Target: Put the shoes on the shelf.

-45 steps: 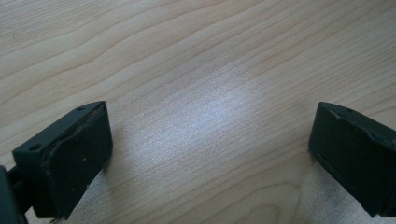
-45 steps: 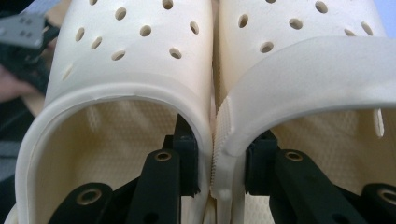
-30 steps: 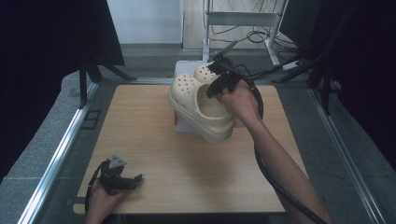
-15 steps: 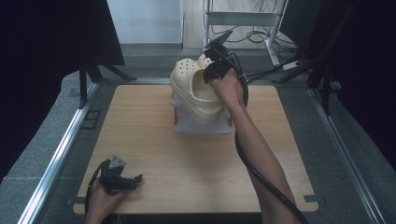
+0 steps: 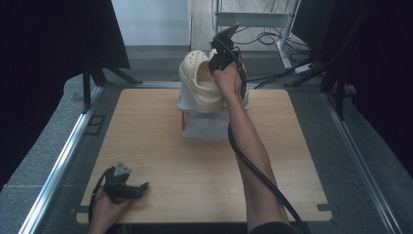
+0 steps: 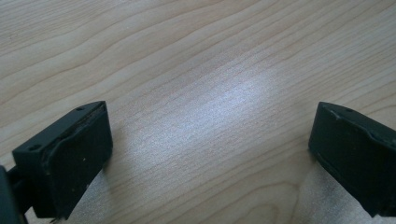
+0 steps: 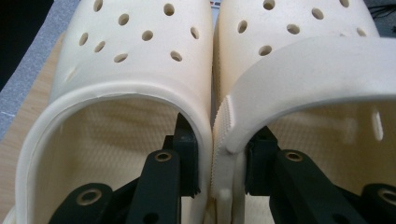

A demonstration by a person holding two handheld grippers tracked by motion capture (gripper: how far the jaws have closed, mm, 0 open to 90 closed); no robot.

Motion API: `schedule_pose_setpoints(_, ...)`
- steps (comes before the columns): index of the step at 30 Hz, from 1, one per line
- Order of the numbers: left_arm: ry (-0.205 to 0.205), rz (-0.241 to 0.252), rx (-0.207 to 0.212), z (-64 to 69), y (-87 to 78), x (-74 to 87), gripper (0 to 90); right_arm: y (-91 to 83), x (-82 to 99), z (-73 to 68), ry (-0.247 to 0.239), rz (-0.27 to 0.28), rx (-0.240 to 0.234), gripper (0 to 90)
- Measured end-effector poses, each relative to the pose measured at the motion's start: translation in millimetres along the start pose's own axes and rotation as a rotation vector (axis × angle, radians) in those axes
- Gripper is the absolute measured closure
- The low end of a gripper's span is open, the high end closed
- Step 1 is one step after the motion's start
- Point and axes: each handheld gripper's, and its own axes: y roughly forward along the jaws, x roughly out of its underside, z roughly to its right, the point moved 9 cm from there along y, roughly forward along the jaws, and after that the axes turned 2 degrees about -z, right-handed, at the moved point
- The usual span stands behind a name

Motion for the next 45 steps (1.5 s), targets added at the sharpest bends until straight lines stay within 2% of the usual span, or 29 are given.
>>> schedule_pose_setpoints(9,0.001,0.0,0.0,0.0,0.0,0.0,0.0,16.7,-13.7,-1.3,0.024,0.0,0.026,71.5)
schedule_pose_setpoints(17,0.001,-0.001,0.003,0.3,-0.1,0.0,0.0,38.2,-19.3,4.1,0.045,0.005,0.081,71.4)
schedule_pose_setpoints(23,0.002,-0.001,0.003,0.3,0.0,0.0,0.0,52.3,-15.4,8.9,0.057,-0.01,0.073,70.8)
schedule_pose_setpoints(30,0.002,-0.001,0.003,0.4,0.0,0.0,0.0,53.2,-14.8,8.9,0.02,-0.013,0.052,63.3)
schedule_pose_setpoints(34,0.002,-0.001,0.003,0.4,0.0,0.0,0.0,52.3,-14.9,8.6,-0.042,-0.006,0.049,55.1)
schedule_pose_setpoints(35,0.002,-0.001,0.003,0.4,0.0,0.0,0.0,52.3,-14.9,8.6,-0.042,-0.006,0.049,55.1)
schedule_pose_setpoints(36,0.003,-0.001,0.003,0.4,0.0,0.0,0.0,48.7,-16.2,7.5,-0.076,0.003,0.049,50.1)
schedule_pose_setpoints(37,0.003,-0.001,0.003,0.4,0.0,0.0,0.0,48.7,-16.2,7.5,-0.076,0.003,0.049,50.1)
schedule_pose_setpoints(38,0.003,-0.001,0.003,0.4,0.0,0.0,0.0,44.5,-16.5,7.7,-0.093,0.001,0.046,44.3)
schedule_pose_setpoints(39,0.003,-0.001,0.003,0.4,0.0,0.0,0.0,44.5,-16.5,7.7,-0.093,0.001,0.046,44.3)
schedule_pose_setpoints(40,0.003,-0.001,0.003,0.4,0.0,0.0,0.0,42.2,-14.9,8.0,-0.118,-0.009,0.044,39.8)
schedule_pose_setpoints(41,0.003,-0.001,0.003,0.4,0.0,0.0,0.0,42.2,-14.9,8.0,-0.118,-0.009,0.044,39.8)
schedule_pose_setpoints(42,0.003,-0.001,0.003,0.4,0.0,0.0,0.0,40.6,-12.3,8.0,-0.137,-0.013,0.03,35.2)
schedule_pose_setpoints(45,0.003,-0.001,0.004,0.4,-0.1,0.0,0.0,38.8,-10.2,8.0,-0.159,-0.007,0.02,31.9)
